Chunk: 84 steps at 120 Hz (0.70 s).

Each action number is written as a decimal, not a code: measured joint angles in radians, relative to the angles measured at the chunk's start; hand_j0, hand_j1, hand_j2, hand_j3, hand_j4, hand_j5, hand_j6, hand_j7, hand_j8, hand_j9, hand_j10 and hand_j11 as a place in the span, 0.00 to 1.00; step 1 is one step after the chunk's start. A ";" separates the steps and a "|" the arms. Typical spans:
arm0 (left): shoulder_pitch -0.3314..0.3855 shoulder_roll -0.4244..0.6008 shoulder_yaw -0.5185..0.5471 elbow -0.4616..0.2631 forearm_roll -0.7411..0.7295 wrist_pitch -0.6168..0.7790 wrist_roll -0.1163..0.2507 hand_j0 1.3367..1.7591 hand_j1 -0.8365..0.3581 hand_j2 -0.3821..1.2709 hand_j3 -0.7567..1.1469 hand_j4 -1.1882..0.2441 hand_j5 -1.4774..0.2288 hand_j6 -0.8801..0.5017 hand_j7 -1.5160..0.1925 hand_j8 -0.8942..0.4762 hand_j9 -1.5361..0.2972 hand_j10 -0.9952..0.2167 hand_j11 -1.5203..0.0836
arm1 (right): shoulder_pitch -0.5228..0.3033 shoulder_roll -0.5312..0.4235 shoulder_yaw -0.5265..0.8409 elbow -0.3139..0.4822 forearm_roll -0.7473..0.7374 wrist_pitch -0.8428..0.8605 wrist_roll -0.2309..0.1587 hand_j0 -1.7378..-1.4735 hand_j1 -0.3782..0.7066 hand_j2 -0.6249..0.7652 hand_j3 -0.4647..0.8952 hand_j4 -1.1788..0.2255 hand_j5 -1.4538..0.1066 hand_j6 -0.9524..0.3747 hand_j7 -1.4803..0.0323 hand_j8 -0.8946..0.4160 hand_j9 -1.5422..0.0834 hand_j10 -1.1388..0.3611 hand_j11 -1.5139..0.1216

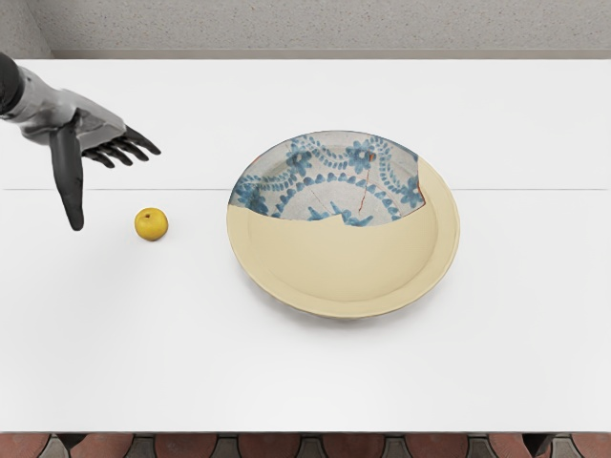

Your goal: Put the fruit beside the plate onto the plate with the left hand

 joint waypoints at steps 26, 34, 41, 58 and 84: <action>-0.082 -0.042 -0.016 -0.078 -0.021 0.014 0.000 0.76 0.99 0.23 0.40 0.82 0.86 0.63 0.88 0.65 0.83 0.82 0.94 | 0.000 0.000 0.000 0.000 0.000 0.000 0.000 0.30 0.04 0.45 0.34 0.83 0.92 0.71 0.97 0.67 0.94 0.75 0.92; -0.084 -0.067 -0.037 -0.148 -0.045 0.090 0.001 0.76 0.99 0.23 0.40 0.82 0.86 0.63 0.88 0.65 0.83 0.82 0.94 | 0.000 0.000 0.000 0.000 0.000 0.000 0.000 0.30 0.04 0.45 0.34 0.83 0.92 0.71 0.97 0.67 0.94 0.75 0.92; -0.078 -0.083 -0.048 -0.182 -0.063 0.155 0.002 0.76 0.99 0.23 0.40 0.83 0.86 0.63 0.88 0.65 0.83 0.82 0.94 | 0.000 0.000 0.000 0.000 0.000 0.000 0.000 0.30 0.04 0.45 0.34 0.83 0.92 0.71 0.97 0.67 0.94 0.75 0.92; 0.009 -0.130 -0.063 -0.220 -0.126 0.384 0.006 0.76 0.99 0.23 0.40 0.83 0.86 0.63 0.88 0.65 0.83 0.82 0.94 | 0.000 0.000 0.000 0.000 0.000 0.000 0.000 0.30 0.04 0.45 0.34 0.83 0.92 0.71 0.97 0.67 0.94 0.75 0.92; 0.109 -0.157 -0.091 -0.227 -0.151 0.614 0.008 0.76 0.99 0.23 0.40 0.83 0.86 0.63 0.88 0.65 0.83 0.82 0.94 | 0.000 0.000 0.000 0.000 0.000 0.000 0.000 0.30 0.04 0.45 0.34 0.83 0.92 0.71 0.97 0.67 0.94 0.75 0.92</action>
